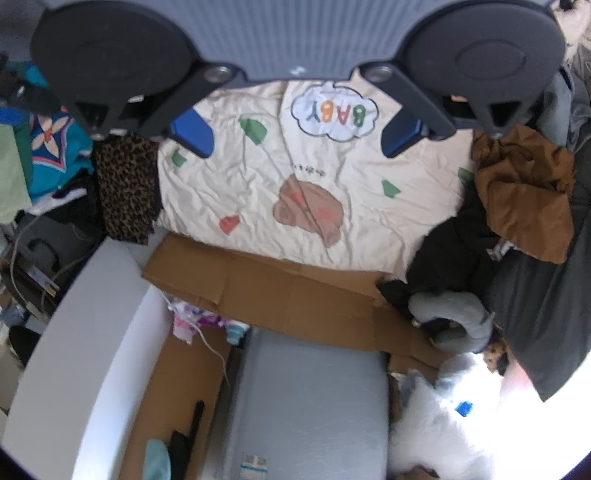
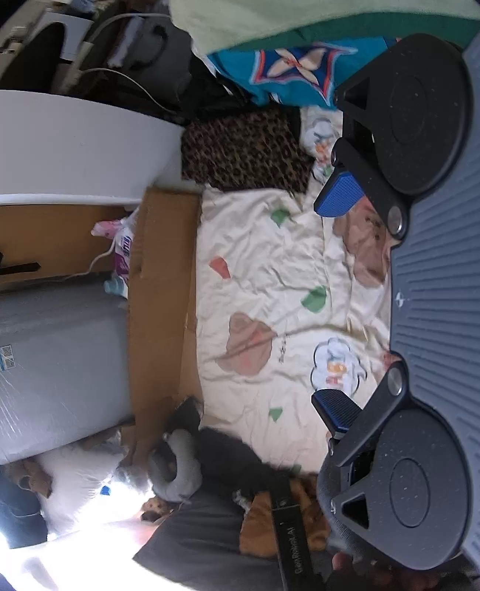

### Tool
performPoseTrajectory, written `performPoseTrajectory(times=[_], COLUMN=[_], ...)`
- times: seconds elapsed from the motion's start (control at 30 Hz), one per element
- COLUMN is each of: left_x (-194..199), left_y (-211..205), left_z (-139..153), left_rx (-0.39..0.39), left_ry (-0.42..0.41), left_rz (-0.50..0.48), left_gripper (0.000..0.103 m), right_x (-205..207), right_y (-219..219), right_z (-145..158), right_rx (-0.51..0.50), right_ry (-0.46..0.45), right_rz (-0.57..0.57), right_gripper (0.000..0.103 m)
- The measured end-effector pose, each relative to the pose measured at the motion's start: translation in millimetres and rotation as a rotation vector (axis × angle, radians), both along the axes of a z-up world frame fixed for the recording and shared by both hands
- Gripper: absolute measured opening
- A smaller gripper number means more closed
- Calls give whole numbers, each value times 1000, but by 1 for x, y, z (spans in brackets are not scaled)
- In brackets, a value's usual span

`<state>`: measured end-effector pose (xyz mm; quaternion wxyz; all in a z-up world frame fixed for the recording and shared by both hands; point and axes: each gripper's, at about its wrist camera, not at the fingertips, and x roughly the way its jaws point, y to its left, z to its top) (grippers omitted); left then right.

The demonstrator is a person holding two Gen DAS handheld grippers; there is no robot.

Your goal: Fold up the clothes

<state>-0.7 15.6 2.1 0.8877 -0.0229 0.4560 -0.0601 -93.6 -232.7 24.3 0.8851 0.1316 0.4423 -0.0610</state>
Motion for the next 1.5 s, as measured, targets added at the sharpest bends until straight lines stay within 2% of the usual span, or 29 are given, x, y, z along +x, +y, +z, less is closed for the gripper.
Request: performPoseTrajectory(times=[0.33, 0.7, 1.07, 1.43, 1.5], left_x=[8, 14, 27, 50, 55], left_y=[4, 7, 36, 79, 91], left_z=[1, 25, 32, 21, 16], left_rx=[-19, -12, -47, -27, -39], left_ry=[26, -9, 10, -5, -5], left_rz=[-24, -45, -33, 0, 16], left_gripper=[98, 99, 99, 99, 99], right_x=[4, 16, 32, 39, 43], right_y=[-5, 8, 20, 17, 14], right_z=[17, 34, 29, 16, 13], right_rx=[-9, -84, -74, -73, -41], right_ry=[-42, -88, -104, -113, -116], right_rz=[-18, -9, -9, -36, -30], right_gripper=[102, 102, 102, 102, 102])
